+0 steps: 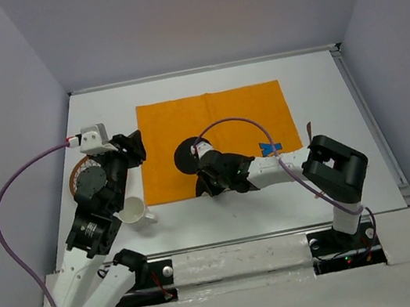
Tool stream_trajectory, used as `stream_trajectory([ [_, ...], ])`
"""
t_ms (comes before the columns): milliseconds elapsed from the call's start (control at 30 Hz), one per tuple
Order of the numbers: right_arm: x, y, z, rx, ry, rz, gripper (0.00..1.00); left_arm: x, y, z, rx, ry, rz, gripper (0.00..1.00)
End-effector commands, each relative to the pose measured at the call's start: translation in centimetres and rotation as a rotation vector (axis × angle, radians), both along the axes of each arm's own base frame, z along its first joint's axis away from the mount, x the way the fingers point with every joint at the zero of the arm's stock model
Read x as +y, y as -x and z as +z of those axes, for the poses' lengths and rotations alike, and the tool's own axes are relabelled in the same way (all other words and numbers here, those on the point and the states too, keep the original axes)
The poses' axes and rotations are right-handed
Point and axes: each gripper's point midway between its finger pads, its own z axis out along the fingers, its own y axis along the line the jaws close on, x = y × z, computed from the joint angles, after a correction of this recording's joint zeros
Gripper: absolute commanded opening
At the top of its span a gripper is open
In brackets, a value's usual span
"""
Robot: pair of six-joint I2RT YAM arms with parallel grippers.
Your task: Set the dinner table for one person
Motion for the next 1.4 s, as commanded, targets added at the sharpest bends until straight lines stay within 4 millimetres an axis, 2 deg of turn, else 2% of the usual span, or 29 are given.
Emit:
stream_trajectory([
  [0, 1.0, 0.6, -0.1, 0.012, -0.014, 0.012, 0.28, 0.3, 0.1, 1.1, -0.048, 0.010, 0.007, 0.58],
  [100, 1.6, 0.3, 0.2, 0.005, -0.021, 0.024, 0.28, 0.3, 0.1, 1.1, -0.048, 0.010, 0.004, 0.58],
  [233, 1.2, -0.2, 1.1, -0.031, -0.016, 0.011, 0.28, 0.3, 0.1, 1.1, -0.048, 0.010, 0.007, 0.58],
  [367, 0.6, 0.0, 4.0, -0.063, -0.041, 0.016, 0.33, 0.2, 0.1, 1.1, -0.048, 0.012, 0.001, 0.58],
  [400, 0.5, 0.1, 4.8, -0.070, -0.052, 0.020, 0.39, 0.2, 0.1, 1.2, -0.048, 0.012, -0.001, 0.58],
  [433, 0.8, -0.1, 7.0, -0.095, -0.094, 0.023, 0.45, 0.2, 0.1, 1.2, -0.049, 0.013, 0.001, 0.58],
  [533, 1.4, -0.1, 10.1, -0.126, -0.147, 0.042, 0.63, 0.5, 0.2, 1.3, -0.053, 0.014, 0.013, 0.63],
  [567, 2.0, -0.2, 12.2, -0.144, -0.192, 0.054, 0.68, 0.7, 0.2, 1.4, -0.057, 0.014, 0.019, 0.67],
  [600, 2.7, 0.2, 13.3, -0.153, -0.216, 0.071, 0.73, 1.2, 0.4, 1.7, -0.066, 0.020, 0.038, 0.79],
  [667, 3.9, 0.7, 15.1, -0.168, -0.255, 0.101, 0.77, 2.5, 0.7, 2.3, -0.087, 0.028, 0.087, 0.94],
  [700, 5.4, 1.2, 16.9, -0.181, -0.296, 0.124, 0.80, 3.4, 1.1, 3.0, -0.113, 0.045, 0.118, 0.99],
  [800, 8.8, 1.8, 19.3, -0.188, -0.377, 0.165, 0.80, 5.5, 1.7, 3.7, -0.152, 0.078, 0.185, 0.99],
  [867, 10.6, 2.3, 20.1, -0.170, -0.419, 0.194, 0.80, 6.6, 2.4, 4.5, -0.192, 0.110, 0.218, 0.99],
  [900, 11.8, 2.7, 19.5, -0.148, -0.424, 0.203, 0.80, 6.9, 2.6, 4.6, -0.199, 0.116, 0.229, 0.99],
  [933, 13.2, 3.1, 21.0, -0.159, -0.462, 0.221, 0.80, 7.4, 3.0, 4.9, -0.214, 0.127, 0.244, 0.99],
  [1033, 16.0, 3.0, 20.5, -0.146, -0.461, 0.235, 0.80, 8.4, 3.7, 5.3, -0.240, 0.148, 0.282, 0.99],
  [1100, 17.0, 2.3, 19.9, -0.149, -0.446, 0.217, 0.80, 8.7, 4.1, 5.5, -0.251, 0.155, 0.298, 0.99],
  [1133, 17.7, 2.5, 17.3, -0.118, -0.390, 0.222, 0.80, 9.0, 4.4, 5.8, -0.266, 0.162, 0.305, 0.99],
  [1167, 18.4, 2.4, 17.7, -0.128, -0.378, 0.222, 0.80, 9.0, 4.5, 5.8, -0.269, 0.162, 0.305, 0.99],
  [1267, 19.9, 2.3, 15.8, -0.118, -0.335, 0.232, 0.78, 8.9, 4.5, 5.8, -0.268, 0.158, 0.298, 0.99],
  [1300, 20.2, 3.0, 15.1, -0.104, -0.315, 0.241, 0.77, 8.7, 4.4, 5.8, -0.269, 0.157, 0.289, 0.99],
  [1333, 20.2, 2.5, 14.1, -0.110, -0.291, 0.225, 0.75, 8.8, 4.5, 5.9, -0.271, 0.159, 0.290, 0.99],
  [1367, 20.6, 2.9, 14.2, -0.116, -0.289, 0.231, 0.73, 8.8, 4.5, 6.0, -0.273, 0.162, 0.287, 0.99],
])
